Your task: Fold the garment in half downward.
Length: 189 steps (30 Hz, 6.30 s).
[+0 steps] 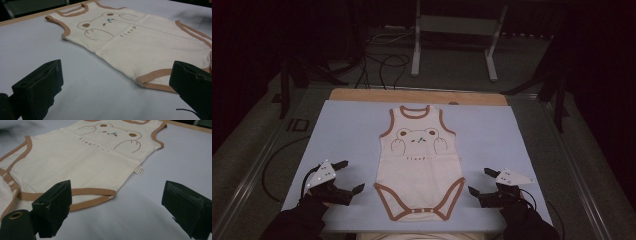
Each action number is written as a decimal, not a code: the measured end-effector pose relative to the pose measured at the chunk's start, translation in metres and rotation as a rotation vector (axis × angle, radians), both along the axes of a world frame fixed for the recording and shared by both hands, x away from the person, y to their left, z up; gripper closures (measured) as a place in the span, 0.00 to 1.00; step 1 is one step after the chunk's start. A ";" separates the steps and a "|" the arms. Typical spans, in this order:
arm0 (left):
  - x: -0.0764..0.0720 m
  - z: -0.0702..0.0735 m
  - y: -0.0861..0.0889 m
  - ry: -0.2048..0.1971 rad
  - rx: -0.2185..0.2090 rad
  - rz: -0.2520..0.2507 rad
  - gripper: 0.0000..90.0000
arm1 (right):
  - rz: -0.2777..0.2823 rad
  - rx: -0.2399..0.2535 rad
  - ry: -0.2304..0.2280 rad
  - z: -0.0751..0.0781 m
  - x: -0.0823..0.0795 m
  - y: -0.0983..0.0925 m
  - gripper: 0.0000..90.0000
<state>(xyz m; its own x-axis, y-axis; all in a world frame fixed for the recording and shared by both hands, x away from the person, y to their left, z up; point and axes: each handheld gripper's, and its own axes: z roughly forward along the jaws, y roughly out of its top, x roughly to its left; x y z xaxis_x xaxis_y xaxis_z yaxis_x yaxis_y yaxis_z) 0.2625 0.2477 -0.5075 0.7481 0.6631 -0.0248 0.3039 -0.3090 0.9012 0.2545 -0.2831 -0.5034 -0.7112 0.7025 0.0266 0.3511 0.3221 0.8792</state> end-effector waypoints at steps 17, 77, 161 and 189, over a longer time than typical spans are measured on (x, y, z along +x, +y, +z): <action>0.001 0.000 0.001 -0.001 -0.004 -0.020 0.00 | 0.022 0.002 -0.012 0.004 -0.003 0.003 0.10; 0.057 0.085 -0.036 -0.022 0.094 -0.157 0.00 | 0.032 -0.015 -0.120 0.109 0.061 0.045 0.10; 0.137 -0.006 -0.090 0.340 0.311 0.123 0.54 | -0.039 -0.312 0.292 -0.008 0.157 0.075 0.84; 0.140 0.005 -0.095 0.384 0.268 0.048 0.99 | 0.003 -0.312 0.275 0.003 0.155 0.075 1.00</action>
<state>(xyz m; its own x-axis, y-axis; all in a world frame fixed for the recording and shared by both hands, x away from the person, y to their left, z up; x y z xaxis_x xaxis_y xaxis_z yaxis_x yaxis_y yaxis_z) 0.4024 0.1524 -0.5025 0.6864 0.7177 -0.1173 0.6196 -0.4927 0.6110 0.4093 -0.2078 -0.5007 -0.7094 0.7048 0.0021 0.5578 0.5596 0.6130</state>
